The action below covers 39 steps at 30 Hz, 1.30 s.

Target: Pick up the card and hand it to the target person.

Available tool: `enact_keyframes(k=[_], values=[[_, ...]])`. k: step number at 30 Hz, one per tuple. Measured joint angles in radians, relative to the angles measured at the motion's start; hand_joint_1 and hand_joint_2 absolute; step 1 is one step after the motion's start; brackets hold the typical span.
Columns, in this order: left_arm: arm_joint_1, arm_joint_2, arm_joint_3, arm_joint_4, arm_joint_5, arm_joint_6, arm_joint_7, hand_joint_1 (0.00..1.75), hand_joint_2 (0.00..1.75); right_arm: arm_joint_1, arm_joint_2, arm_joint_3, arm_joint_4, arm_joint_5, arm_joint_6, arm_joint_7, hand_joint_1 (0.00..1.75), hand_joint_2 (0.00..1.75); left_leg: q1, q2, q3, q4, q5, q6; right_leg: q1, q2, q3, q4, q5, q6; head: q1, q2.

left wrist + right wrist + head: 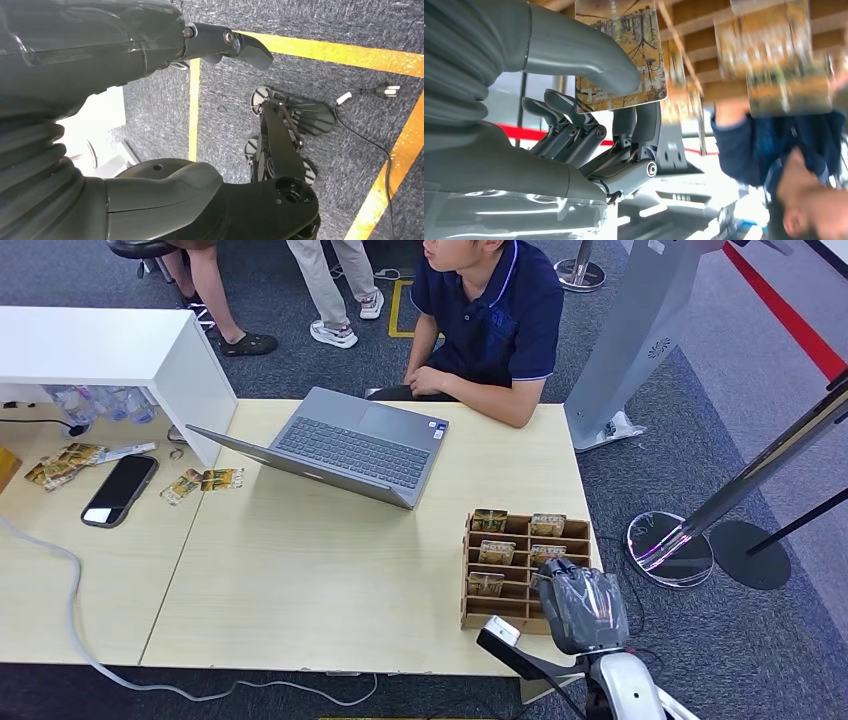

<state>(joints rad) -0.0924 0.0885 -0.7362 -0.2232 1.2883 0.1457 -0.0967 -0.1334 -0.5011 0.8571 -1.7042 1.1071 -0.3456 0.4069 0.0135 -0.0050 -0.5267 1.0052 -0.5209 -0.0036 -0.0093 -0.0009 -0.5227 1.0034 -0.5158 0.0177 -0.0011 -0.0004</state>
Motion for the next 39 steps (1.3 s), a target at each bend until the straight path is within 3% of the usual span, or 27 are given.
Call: enact_keyframes(k=[14,22,30,39], values=[[0.000,0.006,-0.011,0.000,-0.003,-0.001,-0.004,0.00,1.75,-0.061,-0.008,-0.089,-0.211,0.050,0.115,-0.059,1.75,1.75,0.000,0.000,0.000,0.000,0.000,0.000,0.000,0.000,0.000,0.000,0.000,0.000,0.000,0.000],[0.000,0.014,-0.018,0.000,-0.024,-0.013,-0.003,0.00,1.75,-0.149,-0.008,-0.154,-0.247,-0.055,0.144,-0.144,1.75,1.75,0.000,0.000,0.000,0.000,0.001,0.000,0.000,0.000,0.000,0.000,0.001,0.000,0.000,0.000],[-0.005,0.018,-0.038,0.000,-0.044,-0.033,-0.008,0.00,1.75,-0.295,0.007,-0.174,-0.106,-0.158,0.111,-0.237,1.75,1.75,0.000,0.000,0.000,0.000,0.001,0.000,0.000,0.000,0.001,0.001,0.001,0.000,0.000,0.000],[-0.007,0.019,-0.058,0.000,-0.053,-0.038,-0.002,0.00,1.75,-0.419,0.046,-0.173,0.113,-0.180,0.078,-0.267,1.75,1.75,0.000,-0.001,-0.001,0.000,0.001,0.000,0.000,-0.001,0.000,0.001,0.001,0.000,0.000,0.000]])
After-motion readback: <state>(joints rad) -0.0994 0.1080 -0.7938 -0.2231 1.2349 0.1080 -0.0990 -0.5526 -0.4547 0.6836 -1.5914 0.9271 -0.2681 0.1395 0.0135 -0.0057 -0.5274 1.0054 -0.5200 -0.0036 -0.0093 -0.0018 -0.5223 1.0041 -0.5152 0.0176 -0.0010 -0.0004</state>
